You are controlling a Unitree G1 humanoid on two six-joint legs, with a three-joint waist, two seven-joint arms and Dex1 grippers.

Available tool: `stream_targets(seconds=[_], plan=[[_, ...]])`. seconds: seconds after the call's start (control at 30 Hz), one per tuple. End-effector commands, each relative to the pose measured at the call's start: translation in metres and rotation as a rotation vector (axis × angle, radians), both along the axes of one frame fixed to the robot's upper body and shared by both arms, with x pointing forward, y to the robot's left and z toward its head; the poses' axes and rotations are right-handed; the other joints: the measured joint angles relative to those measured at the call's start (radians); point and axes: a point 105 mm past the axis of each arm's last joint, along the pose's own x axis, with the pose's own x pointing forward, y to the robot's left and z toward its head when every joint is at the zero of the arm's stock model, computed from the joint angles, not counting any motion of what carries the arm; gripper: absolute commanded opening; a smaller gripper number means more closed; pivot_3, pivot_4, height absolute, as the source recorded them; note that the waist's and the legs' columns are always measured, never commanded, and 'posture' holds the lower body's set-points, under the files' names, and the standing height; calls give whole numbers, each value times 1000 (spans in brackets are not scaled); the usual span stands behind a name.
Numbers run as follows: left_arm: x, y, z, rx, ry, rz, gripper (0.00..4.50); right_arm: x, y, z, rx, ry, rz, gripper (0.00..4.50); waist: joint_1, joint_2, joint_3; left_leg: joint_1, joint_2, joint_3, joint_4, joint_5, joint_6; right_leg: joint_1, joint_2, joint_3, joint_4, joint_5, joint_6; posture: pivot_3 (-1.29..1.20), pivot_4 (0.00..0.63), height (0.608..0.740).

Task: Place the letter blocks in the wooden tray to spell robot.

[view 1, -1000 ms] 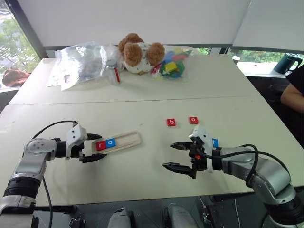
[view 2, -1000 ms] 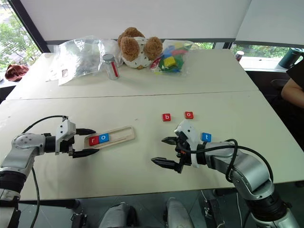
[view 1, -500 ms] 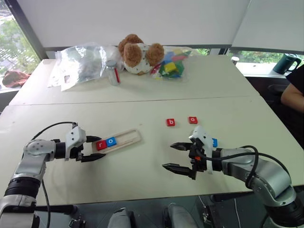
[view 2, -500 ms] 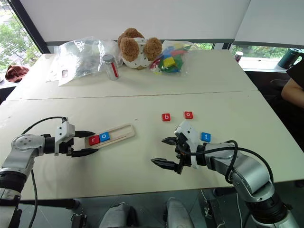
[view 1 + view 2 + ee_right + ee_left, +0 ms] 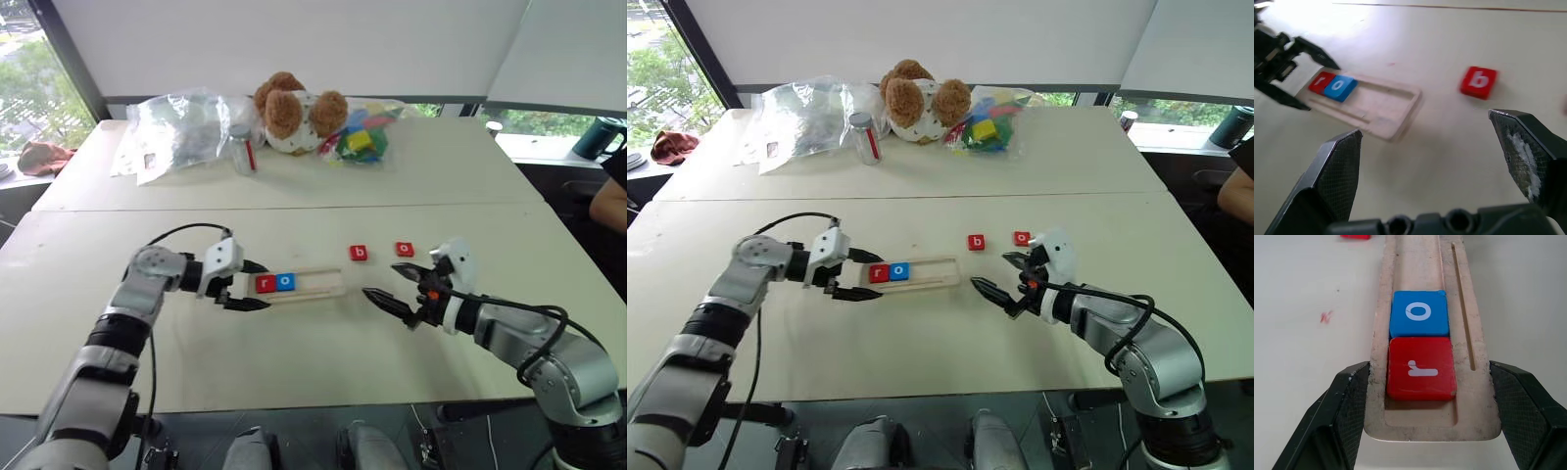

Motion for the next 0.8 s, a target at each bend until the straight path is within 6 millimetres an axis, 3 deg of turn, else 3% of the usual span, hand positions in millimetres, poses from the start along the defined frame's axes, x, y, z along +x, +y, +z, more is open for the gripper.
stream_targets(seconds=[0.03,0.2,0.3,0.47,0.67,0.8], plan=[[4,-6,-1,33,-11,-47,3116,1,-3,6,-22,-37,-45,4500,-8,0,0,0,0,0,0,0,0,0,0,0,0,0,0,0,150,740],[5,-9,-6,73,-3,-90,3116,4,8,2,-29,-16,-57,4500,-12,0,0,0,0,-1,0,-1,2,0,0,0,1,0,0,0,150,740],[2,-8,-10,81,13,-107,4475,14,22,0,-18,-14,-69,4500,-15,0,0,0,0,-1,1,-1,2,0,0,0,1,0,0,0,150,740],[1,-4,-5,52,-3,-85,4475,28,37,-1,-9,-1,-99,4500,-12,0,0,0,1,-1,0,-1,2,0,0,0,1,0,0,0,150,740],[3,19,23,2,-56,1,4475,63,46,-9,-18,47,-205,4500,-24,0,0,0,1,-1,1,-1,1,-1,0,0,2,0,0,0,150,740],[-8,36,43,11,-86,24,4475,82,51,-14,-27,67,-242,4500,-20,1,0,-1,2,-1,0,1,-2,-2,0,0,3,0,0,0,150,740]])
